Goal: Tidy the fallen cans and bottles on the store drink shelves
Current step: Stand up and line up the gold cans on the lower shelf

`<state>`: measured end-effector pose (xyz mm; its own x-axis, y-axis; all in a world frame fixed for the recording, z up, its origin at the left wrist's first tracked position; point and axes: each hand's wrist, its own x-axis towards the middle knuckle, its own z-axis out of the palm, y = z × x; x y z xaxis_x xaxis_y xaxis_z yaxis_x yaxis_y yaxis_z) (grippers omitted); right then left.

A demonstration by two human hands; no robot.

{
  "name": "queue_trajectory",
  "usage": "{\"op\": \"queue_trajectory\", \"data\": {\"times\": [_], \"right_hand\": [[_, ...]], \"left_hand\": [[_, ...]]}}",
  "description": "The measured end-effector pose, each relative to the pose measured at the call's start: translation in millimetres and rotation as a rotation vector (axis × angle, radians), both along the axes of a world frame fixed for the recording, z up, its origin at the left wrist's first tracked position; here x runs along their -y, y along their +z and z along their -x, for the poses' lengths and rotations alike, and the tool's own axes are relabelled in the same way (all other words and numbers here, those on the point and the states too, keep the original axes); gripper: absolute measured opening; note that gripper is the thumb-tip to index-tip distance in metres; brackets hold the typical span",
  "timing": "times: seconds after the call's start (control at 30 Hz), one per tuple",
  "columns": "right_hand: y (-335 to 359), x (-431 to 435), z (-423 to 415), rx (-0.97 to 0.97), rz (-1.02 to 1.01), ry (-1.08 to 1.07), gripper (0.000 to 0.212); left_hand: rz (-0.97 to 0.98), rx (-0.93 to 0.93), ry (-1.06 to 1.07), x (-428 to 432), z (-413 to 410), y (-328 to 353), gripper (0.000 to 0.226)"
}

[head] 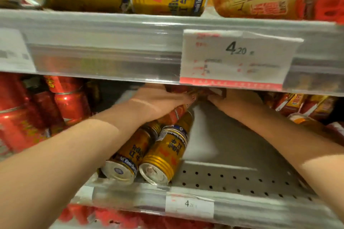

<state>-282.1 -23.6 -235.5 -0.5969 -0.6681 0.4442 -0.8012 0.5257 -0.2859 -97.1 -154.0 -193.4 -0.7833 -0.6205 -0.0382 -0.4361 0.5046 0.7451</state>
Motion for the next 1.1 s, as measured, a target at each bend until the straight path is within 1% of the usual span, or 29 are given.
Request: {"op": "queue_trajectory", "data": {"times": [0.07, 0.17, 0.27, 0.4, 0.47, 0.57, 0.67, 0.7, 0.83, 0.93, 1.1], "right_hand": [[6.0, -21.7, -13.7, 0.053, 0.062, -0.004, 0.054], [7.8, -49.2, -30.1, 0.134, 0.027, -0.023, 0.049], [3.3, -77.8, -44.4, 0.169, 0.008, -0.094, 0.050], [-0.1, -112.8, -56.4, 0.161, -0.035, -0.157, 0.044], [-1.5, -131.0, -65.6, 0.148, -0.020, -0.152, 0.047], [-7.2, -154.7, -81.8, 0.098, -0.024, -0.179, 0.054], [-10.6, -169.9, -93.7, 0.039, -0.021, -0.234, 0.056], [-11.1, -172.9, -96.1, 0.008, -0.036, -0.245, 0.057], [-13.9, -181.4, -96.8, -0.067, -0.114, -0.248, 0.056], [-16.7, -184.1, -96.2, -0.078, -0.180, -0.244, 0.047], [-21.3, -184.7, -94.2, 0.017, -0.188, -0.207, 0.064]], "left_hand": [[-0.005, -0.033, 0.069, -25.4, -7.2, -3.8, 0.039], [0.046, -0.031, 0.143, -64.3, -13.2, -7.7, 0.052], [0.046, -0.073, 0.104, -102.8, -17.5, -10.7, 0.054], [0.057, -0.132, 0.087, -143.2, -28.2, -20.0, 0.050], [0.033, -0.117, 0.108, -157.1, -26.4, -26.1, 0.051], [-0.048, -0.083, 0.159, -168.1, -17.8, -35.8, 0.060], [-0.056, -0.033, 0.195, -173.0, -10.4, -45.2, 0.074], [-0.061, -0.021, 0.209, -173.7, -7.6, -47.9, 0.075], [-0.115, -0.003, 0.238, -175.7, 5.6, -54.0, 0.072], [-0.118, -0.017, 0.220, -172.8, 11.8, -55.3, 0.058], [-0.012, -0.021, 0.134, -166.7, 21.0, -48.4, 0.045]]}}
